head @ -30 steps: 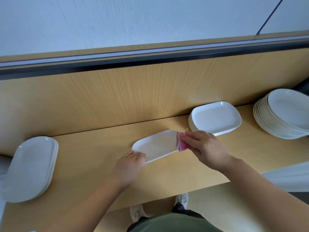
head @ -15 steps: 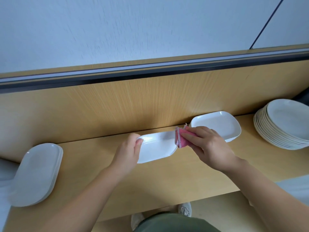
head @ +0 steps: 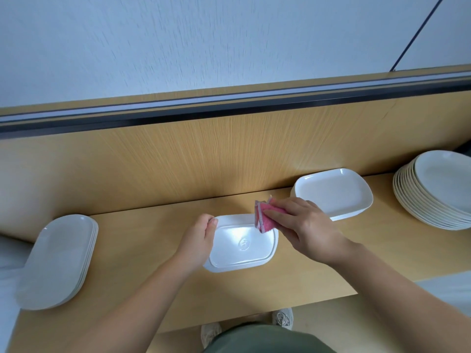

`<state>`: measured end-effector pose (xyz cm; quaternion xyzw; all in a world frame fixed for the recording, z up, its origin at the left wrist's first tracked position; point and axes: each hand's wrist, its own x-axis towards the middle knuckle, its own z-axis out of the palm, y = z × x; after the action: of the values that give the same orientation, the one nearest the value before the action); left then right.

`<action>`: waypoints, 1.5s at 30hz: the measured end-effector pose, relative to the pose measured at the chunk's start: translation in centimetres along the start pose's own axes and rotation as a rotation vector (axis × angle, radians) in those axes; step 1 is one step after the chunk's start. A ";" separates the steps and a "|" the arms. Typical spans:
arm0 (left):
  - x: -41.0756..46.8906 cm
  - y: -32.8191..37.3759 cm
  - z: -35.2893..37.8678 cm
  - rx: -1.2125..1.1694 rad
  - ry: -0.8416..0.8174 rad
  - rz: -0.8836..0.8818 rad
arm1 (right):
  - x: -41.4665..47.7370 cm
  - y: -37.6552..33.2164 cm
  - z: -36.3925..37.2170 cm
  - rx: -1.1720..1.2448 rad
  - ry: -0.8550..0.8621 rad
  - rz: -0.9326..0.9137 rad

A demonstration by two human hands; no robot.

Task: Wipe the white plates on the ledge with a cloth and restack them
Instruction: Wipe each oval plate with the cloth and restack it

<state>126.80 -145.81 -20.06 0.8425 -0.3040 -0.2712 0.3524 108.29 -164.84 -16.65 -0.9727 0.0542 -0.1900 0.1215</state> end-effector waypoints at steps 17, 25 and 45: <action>1.3 -3.2 -1.2 -0.065 -0.220 -0.168 | 0.7 0.4 2.6 0.032 -0.137 0.012; 0.9 -3.0 -0.2 -0.049 -0.129 -0.170 | 3.5 -1.3 4.9 0.025 -0.234 -0.042; 0.9 -3.1 0.2 0.007 -0.199 -0.180 | 3.7 -2.5 10.6 -0.032 -0.686 0.054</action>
<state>128.26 -144.83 -22.74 0.8364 -0.2618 -0.3830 0.2919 115.93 -160.71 -24.17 -0.9799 0.0390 0.1524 0.1226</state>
